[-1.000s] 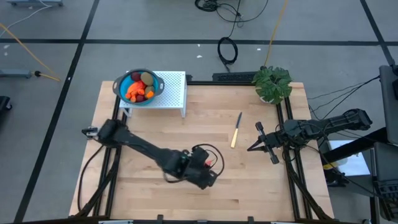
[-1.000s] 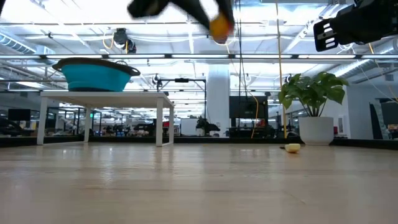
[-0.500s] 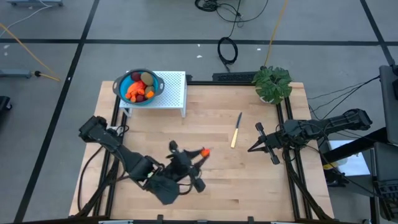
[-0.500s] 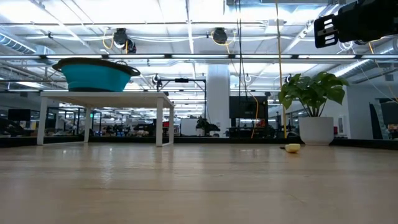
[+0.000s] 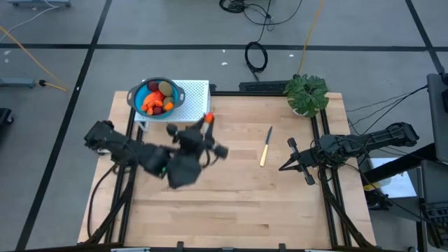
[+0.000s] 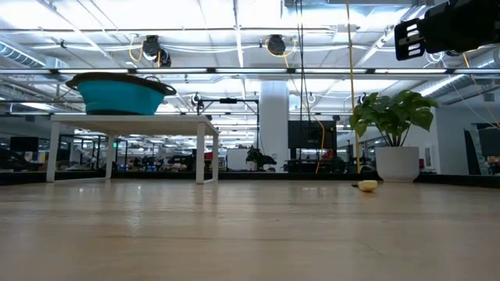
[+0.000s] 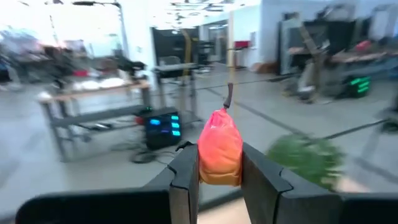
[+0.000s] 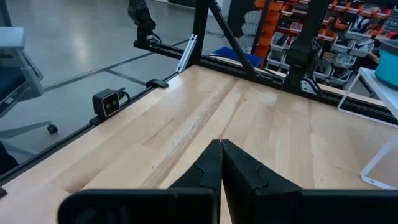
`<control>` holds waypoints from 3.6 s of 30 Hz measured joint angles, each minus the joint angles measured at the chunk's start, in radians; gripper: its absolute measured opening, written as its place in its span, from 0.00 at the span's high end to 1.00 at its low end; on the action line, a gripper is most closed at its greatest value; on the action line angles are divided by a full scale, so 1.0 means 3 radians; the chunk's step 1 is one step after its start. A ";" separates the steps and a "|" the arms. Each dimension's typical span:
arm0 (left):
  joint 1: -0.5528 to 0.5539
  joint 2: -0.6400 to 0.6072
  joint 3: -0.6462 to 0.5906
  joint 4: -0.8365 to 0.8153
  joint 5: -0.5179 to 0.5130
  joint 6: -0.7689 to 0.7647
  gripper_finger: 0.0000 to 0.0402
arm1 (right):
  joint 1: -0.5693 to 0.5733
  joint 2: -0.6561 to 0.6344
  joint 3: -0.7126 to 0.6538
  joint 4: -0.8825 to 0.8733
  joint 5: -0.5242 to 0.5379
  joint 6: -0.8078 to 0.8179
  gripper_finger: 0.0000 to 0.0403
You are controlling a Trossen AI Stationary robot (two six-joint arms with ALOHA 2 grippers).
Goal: Pick & Place Fruit
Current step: Put the orange peach into the blue strainer bowl on the shelf, then put the yellow knife on the shelf
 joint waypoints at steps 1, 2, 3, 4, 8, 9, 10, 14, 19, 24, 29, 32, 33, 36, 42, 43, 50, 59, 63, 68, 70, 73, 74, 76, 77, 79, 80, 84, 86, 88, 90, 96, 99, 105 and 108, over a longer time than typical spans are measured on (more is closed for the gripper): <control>0.0084 -0.0028 0.0000 -0.0003 0.0000 0.0137 0.79 | 0.0000 0.0000 0.0000 0.0000 0.0000 0.0001 1.00; 0.0158 -0.0062 0.0000 -0.0007 0.0002 0.0277 0.79 | 0.0000 0.0001 0.0000 0.0000 0.0000 0.0000 1.00; 0.0238 -0.0100 0.0000 -0.0009 0.0003 0.0428 0.79 | 0.0000 0.0001 0.0000 0.0000 0.0002 0.0000 1.00; 0.0321 -0.0143 0.0000 -0.0009 0.0002 0.0559 0.79 | 0.0000 0.0000 0.0000 0.0000 0.0004 -0.0002 1.00; 0.0621 -0.0332 0.0000 -0.0121 -0.0001 0.0819 0.79 | 0.0000 0.0000 0.0001 0.0000 0.0016 0.0000 1.00; 0.0677 -0.0378 0.0000 -0.0203 0.0002 0.0812 0.79 | 0.0000 0.0000 0.0001 0.0000 0.0021 0.0000 1.00; 0.0732 -0.0428 0.0000 -0.0329 0.0019 0.0763 0.79 | 0.0000 0.0000 0.0001 0.0001 0.0025 0.0000 1.00; 0.0955 -0.0634 0.0000 -0.1192 0.0356 0.0098 0.79 | 0.0000 0.0000 0.0001 0.0008 0.0107 0.0002 1.00; 0.1288 -0.0763 0.0000 -0.2772 0.1084 -0.1534 0.79 | -0.0002 0.0000 0.0001 0.0011 0.0384 0.0028 1.00; 0.1613 -0.0753 -0.0003 -0.4116 0.1692 -0.2821 0.79 | -0.0002 0.0000 0.0001 0.0011 0.0465 0.0060 1.00; 0.1941 -0.0857 -0.0252 -0.4009 0.2195 -0.2695 0.79 | -0.0003 0.0000 0.0001 0.0011 0.0473 0.0065 1.00; 0.2156 -0.0967 -0.0447 -0.4107 0.2491 -0.2833 0.79 | -0.0001 0.0000 0.0001 0.0011 0.0544 0.0065 1.00; 0.2222 -0.1017 -0.0549 -0.4078 0.2578 -0.2831 0.79 | -0.0001 0.0000 0.0001 0.0011 0.0555 0.0065 1.00; 0.2367 -0.1137 -0.0819 -0.3928 0.2838 -0.2856 0.79 | -0.0001 0.0000 0.0001 0.0010 0.0633 0.0081 1.00; 0.2647 -0.1510 -0.1410 -0.3672 0.3264 -0.2827 0.79 | -0.0001 -0.0001 0.0001 0.0010 0.0636 0.0089 1.00; 0.2691 -0.1575 -0.1499 -0.3591 0.3330 -0.2805 0.79 | -0.0001 -0.0003 0.0001 0.0011 0.0638 0.0088 1.00; 0.3043 -0.1984 -0.1962 -0.3274 0.3537 -0.2727 0.79 | -0.0001 -0.0002 0.0001 0.0011 0.0647 0.0089 1.00; 0.3514 -0.2011 -0.2026 -0.3017 0.3729 -0.2145 0.79 | -0.0001 -0.0002 0.0001 0.0020 0.0650 0.0091 1.00; 0.3681 -0.1932 -0.2026 -0.2844 0.3796 -0.1881 0.79 | -0.0001 -0.0003 0.0001 0.0020 0.0649 0.0092 1.00; 0.3848 -0.1835 -0.2026 -0.2851 0.3938 -0.1787 0.79 | -0.0001 -0.0003 0.0001 0.0023 0.0649 0.0092 1.00; 0.3884 -0.1821 -0.2026 -0.2854 0.3992 -0.1727 0.79 | -0.0001 -0.0002 0.0001 0.0023 0.0649 0.0092 1.00; 0.3920 -0.1811 -0.2026 -0.2853 0.4012 -0.1667 0.79 | -0.0001 -0.0002 0.0001 0.0023 0.0649 0.0092 1.00; 0.3921 -0.1816 -0.2026 -0.2853 0.4022 -0.1665 0.79 | -0.0001 -0.0003 0.0001 0.0023 0.0649 0.0092 1.00; 0.3920 -0.1817 -0.2026 -0.2853 0.4025 -0.1658 0.77 | -0.0001 -0.0003 0.0001 0.0023 0.0649 0.0092 1.00; 0.3920 -0.1815 -0.2026 -0.2854 0.4039 -0.1611 0.76 | -0.0001 -0.0003 0.0001 0.0023 0.0649 0.0090 1.00; 0.3919 -0.1816 -0.2026 -0.2856 0.4069 -0.1521 0.71 | -0.0001 -0.0003 0.0001 0.0023 0.0648 0.0091 1.00; 0.3921 -0.1817 -0.2026 -0.2856 0.4067 -0.1516 0.67 | -0.0001 -0.0003 0.0001 0.0023 0.0647 0.0091 1.00; 0.3921 -0.1817 -0.2026 -0.2856 0.4000 -0.1546 0.54 | -0.0001 -0.0003 0.0001 0.0023 0.0638 0.0092 1.00; 0.3921 -0.1819 -0.2023 -0.2853 0.4010 -0.1524 0.48 | -0.0001 -0.0003 0.0001 0.0023 0.0636 0.0092 1.00; 0.3921 -0.1839 -0.1991 -0.2855 0.4078 -0.1546 0.43 | -0.0001 -0.0003 0.0001 0.0023 0.0629 0.0092 1.00; 0.3921 -0.1891 -0.1929 -0.2852 0.4104 -0.1596 0.40 | -0.0001 -0.0003 0.0001 0.0023 0.0628 0.0092 1.00; 0.3733 -0.2023 -0.1715 -0.2845 0.4108 -0.1749 0.39 | -0.0001 -0.0003 0.0001 0.0024 0.0625 0.0089 1.00; 0.3541 -0.2028 -0.1586 -0.2825 0.4106 -0.1795 0.41 | -0.0001 -0.0002 0.0001 0.0024 0.0630 0.0062 1.00; 0.3137 -0.2028 -0.1465 -0.2450 0.4106 -0.1805 0.46 | -0.0001 -0.0002 0.0001 0.0023 0.0631 0.0063 1.00; 0.2947 -0.2025 -0.1465 -0.2175 0.4106 -0.1796 0.49 | -0.0001 -0.0001 0.0001 0.0018 0.0626 0.0083 1.00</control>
